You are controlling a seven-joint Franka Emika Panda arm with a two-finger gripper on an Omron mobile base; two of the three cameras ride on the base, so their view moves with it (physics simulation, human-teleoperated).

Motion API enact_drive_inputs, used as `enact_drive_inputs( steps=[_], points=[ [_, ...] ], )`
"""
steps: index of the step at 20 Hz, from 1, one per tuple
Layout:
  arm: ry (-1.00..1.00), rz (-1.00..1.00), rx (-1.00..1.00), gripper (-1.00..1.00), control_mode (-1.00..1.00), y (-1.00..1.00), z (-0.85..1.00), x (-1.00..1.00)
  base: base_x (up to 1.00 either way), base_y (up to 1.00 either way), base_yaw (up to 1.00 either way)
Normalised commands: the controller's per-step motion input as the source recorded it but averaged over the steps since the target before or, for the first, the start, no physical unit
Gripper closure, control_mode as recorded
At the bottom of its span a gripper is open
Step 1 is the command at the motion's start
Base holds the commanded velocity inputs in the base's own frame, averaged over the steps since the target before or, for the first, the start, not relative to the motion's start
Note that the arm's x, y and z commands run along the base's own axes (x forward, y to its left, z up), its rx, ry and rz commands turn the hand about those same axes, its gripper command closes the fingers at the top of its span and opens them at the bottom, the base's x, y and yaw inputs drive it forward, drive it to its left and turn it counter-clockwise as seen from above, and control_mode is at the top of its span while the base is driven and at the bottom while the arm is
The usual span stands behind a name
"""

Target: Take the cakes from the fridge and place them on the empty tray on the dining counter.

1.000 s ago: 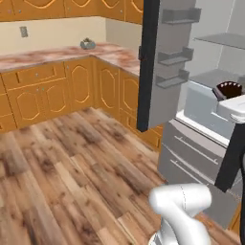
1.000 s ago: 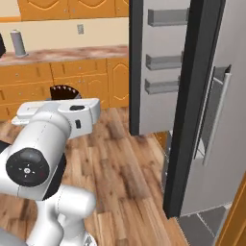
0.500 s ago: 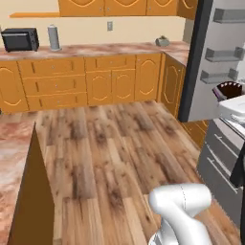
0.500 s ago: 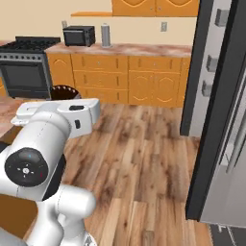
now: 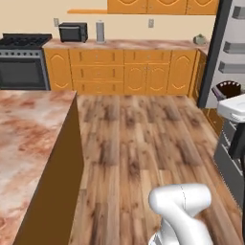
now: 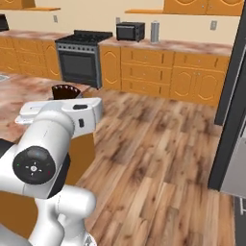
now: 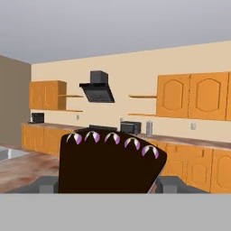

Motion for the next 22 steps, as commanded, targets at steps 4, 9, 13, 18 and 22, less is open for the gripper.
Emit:
enact_drive_inputs(
  steps=[4, 9, 13, 18, 22],
  points=[
    [0.00, 0.00, 0.00, 1.00, 1.00, 0.00, 0.00, 0.00, -1.00, 0.01, 0.20],
    [0.00, 0.00, 0.00, 1.00, 1.00, 0.00, 0.00, 0.00, -1.00, 0.07, 0.17],
    [0.00, 0.00, 0.00, 1.00, 1.00, 0.00, 0.00, 0.00, -1.00, 0.33, 0.12],
    [0.00, 0.00, 0.00, 1.00, 1.00, 0.00, 0.00, 0.00, -0.89, 0.88, 0.04],
    [0.00, 0.00, 0.00, 1.00, 1.00, 0.00, 0.00, 0.00, -0.59, 1.00, 0.00]
  ],
)
